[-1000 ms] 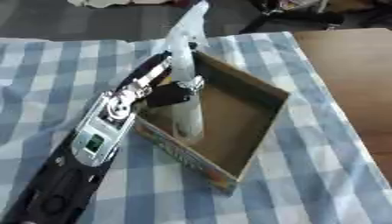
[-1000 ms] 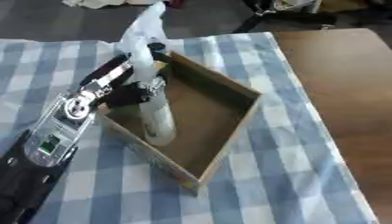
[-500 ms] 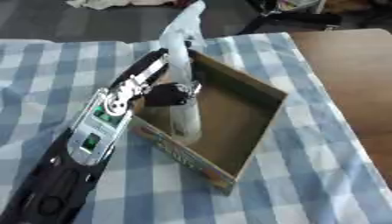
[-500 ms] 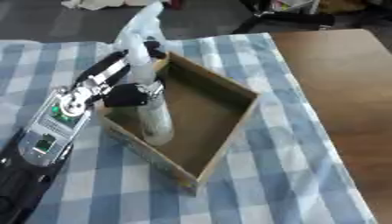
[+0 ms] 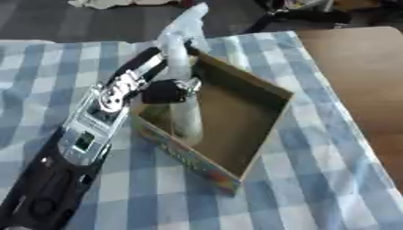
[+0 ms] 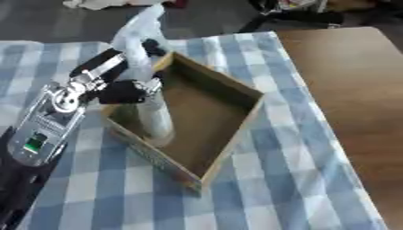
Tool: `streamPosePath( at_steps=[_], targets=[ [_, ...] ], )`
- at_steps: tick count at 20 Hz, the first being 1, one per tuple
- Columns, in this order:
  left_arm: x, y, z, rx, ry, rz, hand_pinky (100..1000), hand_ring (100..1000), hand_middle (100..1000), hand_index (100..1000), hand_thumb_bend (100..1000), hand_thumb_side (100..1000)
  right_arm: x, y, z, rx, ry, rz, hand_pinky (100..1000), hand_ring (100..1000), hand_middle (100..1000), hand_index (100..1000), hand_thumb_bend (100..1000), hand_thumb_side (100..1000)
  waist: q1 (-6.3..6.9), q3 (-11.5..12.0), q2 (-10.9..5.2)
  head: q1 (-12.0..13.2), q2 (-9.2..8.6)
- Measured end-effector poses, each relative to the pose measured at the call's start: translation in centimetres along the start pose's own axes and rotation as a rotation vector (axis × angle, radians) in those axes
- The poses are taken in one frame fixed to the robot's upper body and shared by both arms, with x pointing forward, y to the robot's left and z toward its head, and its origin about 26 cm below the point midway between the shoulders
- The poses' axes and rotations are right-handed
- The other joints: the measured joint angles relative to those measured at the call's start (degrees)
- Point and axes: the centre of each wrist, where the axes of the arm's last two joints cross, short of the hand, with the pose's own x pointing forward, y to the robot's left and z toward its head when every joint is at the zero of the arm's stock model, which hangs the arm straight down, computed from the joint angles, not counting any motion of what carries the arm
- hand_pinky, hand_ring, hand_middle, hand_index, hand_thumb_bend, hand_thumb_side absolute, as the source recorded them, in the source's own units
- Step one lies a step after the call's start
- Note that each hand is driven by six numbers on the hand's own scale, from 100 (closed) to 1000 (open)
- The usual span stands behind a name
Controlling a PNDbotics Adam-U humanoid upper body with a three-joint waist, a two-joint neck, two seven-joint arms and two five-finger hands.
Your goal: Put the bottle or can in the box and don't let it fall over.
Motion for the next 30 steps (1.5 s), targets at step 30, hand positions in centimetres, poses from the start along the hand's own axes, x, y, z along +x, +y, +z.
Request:
streamPosePath(
  at_steps=[30],
  targets=[
    [0.3, 1.3, 1.9, -0.120, -0.025, 0.065, 1000, 1000, 1000, 872, 100, 567, 0.0, -0.4, 0.1, -0.008, 0.000, 0.014, 927, 871, 1000, 827, 100, 518, 0.63, 1.5, -0.93, -1.4, 0.94]
  ],
)
